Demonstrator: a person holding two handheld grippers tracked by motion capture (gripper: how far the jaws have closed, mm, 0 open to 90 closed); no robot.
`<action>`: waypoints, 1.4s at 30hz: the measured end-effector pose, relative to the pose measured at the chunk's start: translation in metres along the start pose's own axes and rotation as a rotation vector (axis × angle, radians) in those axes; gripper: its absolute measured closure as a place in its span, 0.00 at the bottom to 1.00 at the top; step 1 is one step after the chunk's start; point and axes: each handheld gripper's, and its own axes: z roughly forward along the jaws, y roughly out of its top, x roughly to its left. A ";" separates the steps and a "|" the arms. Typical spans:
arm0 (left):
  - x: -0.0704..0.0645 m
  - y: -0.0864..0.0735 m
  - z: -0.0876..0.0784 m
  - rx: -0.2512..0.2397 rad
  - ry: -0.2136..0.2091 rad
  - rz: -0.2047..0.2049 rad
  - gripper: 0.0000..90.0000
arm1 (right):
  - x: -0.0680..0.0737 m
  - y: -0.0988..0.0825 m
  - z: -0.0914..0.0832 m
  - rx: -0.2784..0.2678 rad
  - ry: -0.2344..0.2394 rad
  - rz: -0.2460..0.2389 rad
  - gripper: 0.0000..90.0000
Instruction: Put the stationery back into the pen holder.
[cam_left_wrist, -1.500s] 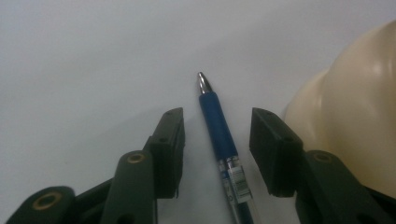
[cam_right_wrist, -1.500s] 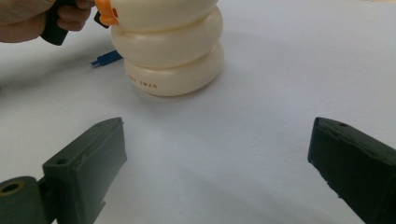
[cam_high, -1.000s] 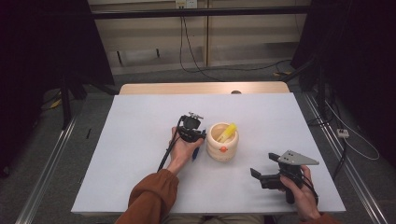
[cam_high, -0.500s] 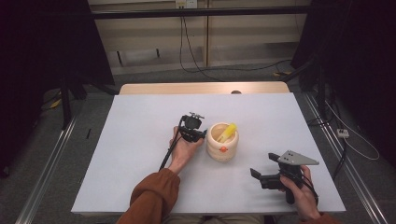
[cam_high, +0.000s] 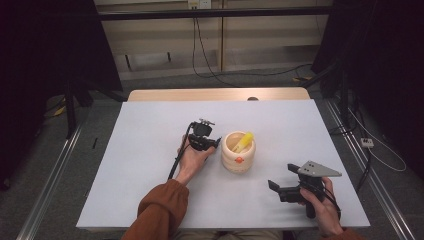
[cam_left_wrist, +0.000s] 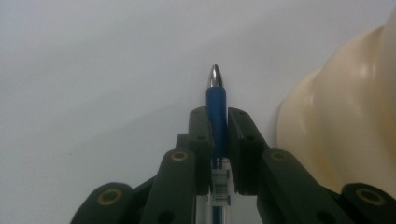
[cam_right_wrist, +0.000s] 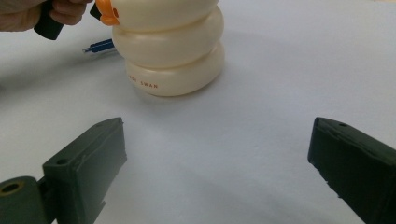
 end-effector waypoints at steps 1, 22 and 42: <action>0.000 0.000 -0.002 -0.006 -0.010 0.002 0.90 | 0.000 0.000 0.000 0.000 0.000 0.000 0.05; 0.003 -0.006 -0.041 -0.151 -0.078 0.115 0.89 | 0.000 0.000 0.000 -0.001 -0.002 0.002 0.05; 0.002 -0.009 -0.074 -0.290 -0.170 0.144 0.89 | 0.002 0.000 -0.001 -0.005 0.006 -0.003 0.05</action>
